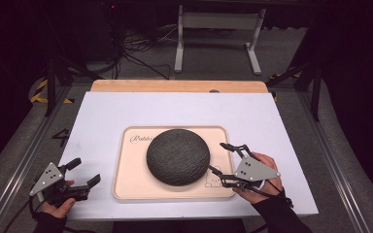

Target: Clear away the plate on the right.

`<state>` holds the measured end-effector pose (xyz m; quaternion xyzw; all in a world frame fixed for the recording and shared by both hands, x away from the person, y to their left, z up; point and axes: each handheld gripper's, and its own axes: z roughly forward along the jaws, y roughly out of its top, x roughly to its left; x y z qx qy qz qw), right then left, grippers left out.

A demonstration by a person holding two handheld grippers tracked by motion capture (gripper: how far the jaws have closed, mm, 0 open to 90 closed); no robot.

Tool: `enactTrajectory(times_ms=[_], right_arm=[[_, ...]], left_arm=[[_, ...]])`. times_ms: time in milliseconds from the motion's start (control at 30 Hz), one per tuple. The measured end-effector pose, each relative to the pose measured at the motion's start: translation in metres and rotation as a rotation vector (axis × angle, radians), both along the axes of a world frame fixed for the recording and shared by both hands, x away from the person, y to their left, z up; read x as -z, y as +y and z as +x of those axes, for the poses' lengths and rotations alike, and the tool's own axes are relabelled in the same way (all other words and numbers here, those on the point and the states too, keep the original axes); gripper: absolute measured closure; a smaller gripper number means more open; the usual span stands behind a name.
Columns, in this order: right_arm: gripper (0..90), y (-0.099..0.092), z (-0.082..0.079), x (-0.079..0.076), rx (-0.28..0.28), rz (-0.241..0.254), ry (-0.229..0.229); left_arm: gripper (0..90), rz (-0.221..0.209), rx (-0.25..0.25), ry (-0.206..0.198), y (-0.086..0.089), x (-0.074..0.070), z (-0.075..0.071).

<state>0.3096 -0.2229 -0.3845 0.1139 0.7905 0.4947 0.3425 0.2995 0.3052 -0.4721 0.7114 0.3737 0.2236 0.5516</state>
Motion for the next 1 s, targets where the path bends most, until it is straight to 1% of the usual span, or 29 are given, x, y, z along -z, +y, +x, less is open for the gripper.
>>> enactTrajectory(times_ms=[67,100,133,167,367,433,500,700,767,800,1000], right_arm=[[28.9,-0.007,0.001,0.0,0.009,0.031,0.013],[28.9,-0.007,0.001,0.0,0.009,0.031,0.013],[28.6,-0.01,0.002,0.0,0.013,0.043,0.019],[28.3,-0.014,0.003,0.0,0.02,0.058,0.029],[27.7,-0.036,0.006,0.003,0.067,0.113,0.05],[27.3,-0.047,0.008,0.005,0.088,0.15,0.069],[27.2,-0.054,0.009,0.007,0.105,0.174,0.083],[27.0,-0.077,0.012,0.016,0.152,0.229,0.116],[26.9,-0.08,0.013,0.018,0.159,0.236,0.123],[26.8,-0.086,0.013,0.023,0.173,0.253,0.135],[26.3,-0.102,0.014,0.037,0.21,0.304,0.163]], left_arm=[[4.1,0.0,0.0,0.0,0.0,0.0,0.0],[4.1,0.0,0.0,0.0,0.0,0.0,0.0],[4.1,0.0,0.001,0.0,0.0,0.0,0.0],[4.1,0.0,0.001,-0.001,0.0,0.0,0.0],[4.1,0.0,0.004,0.0,0.0,0.0,0.0],[4.1,-0.001,0.004,0.0,0.0,0.0,0.0],[4.1,0.0,0.003,0.0,0.0,0.0,0.0],[4.1,-0.001,0.005,0.001,0.0,0.0,0.0],[4.1,-0.001,0.005,0.001,0.0,0.0,0.0],[4.1,-0.001,0.005,0.0,0.0,0.0,0.0],[4.0,-0.002,0.005,0.0,0.001,0.0,0.0]])
